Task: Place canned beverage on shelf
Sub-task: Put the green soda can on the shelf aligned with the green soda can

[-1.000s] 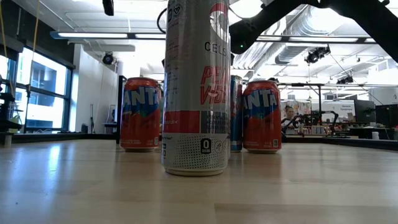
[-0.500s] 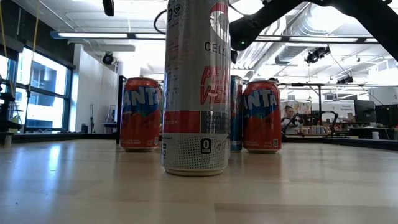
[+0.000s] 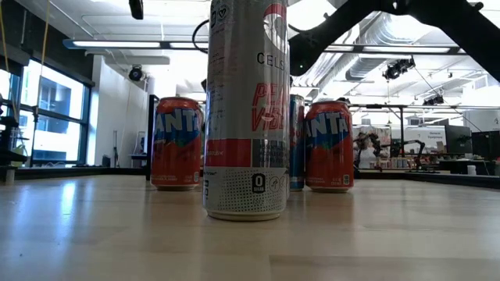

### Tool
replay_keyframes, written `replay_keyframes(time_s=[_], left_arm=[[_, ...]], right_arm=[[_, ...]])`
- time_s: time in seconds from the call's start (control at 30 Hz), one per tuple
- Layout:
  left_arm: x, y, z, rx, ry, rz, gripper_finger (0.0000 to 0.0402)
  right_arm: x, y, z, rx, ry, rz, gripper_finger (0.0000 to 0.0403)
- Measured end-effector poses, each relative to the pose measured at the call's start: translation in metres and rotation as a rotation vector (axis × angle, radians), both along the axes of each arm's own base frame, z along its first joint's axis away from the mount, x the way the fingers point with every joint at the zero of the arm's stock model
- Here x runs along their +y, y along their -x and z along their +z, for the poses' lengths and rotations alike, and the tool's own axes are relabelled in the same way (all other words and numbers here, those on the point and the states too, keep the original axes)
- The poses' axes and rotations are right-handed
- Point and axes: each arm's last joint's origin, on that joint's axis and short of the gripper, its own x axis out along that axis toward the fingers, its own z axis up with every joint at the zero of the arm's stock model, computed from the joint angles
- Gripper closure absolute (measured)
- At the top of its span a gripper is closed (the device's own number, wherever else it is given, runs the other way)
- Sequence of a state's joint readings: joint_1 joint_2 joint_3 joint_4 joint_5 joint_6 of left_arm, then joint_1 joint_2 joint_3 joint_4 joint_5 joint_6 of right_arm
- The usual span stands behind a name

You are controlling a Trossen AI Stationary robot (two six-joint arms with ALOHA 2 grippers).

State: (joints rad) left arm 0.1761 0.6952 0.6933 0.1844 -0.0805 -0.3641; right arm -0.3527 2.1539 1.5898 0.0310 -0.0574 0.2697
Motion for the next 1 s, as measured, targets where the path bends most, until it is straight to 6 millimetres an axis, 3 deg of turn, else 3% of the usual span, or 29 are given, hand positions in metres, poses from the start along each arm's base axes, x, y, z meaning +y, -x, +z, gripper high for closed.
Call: replay_keyframes(time_s=[0.17, 0.33, 0.67, 1.0], left_arm=[[0.000, 0.000, 0.000, 0.000, -0.001, 0.001, 0.0402], [0.000, 0.000, 0.000, 0.000, 0.000, 0.002, 0.0401], [-0.002, 0.002, -0.005, 0.067, -0.008, -0.062, 0.0402], [0.018, 0.036, -0.031, 0.286, 0.233, 0.347, 0.0401]], right_arm=[[-0.004, -0.013, 0.009, -0.045, 0.010, -0.008, 0.0403], [-0.011, -0.023, 0.013, 0.040, 0.046, -0.008, 0.0403], [-0.019, -0.006, 0.023, 0.179, 0.044, 0.019, 0.0403], [-0.009, 0.025, 0.060, 0.332, 0.089, 0.118, 0.0403]])
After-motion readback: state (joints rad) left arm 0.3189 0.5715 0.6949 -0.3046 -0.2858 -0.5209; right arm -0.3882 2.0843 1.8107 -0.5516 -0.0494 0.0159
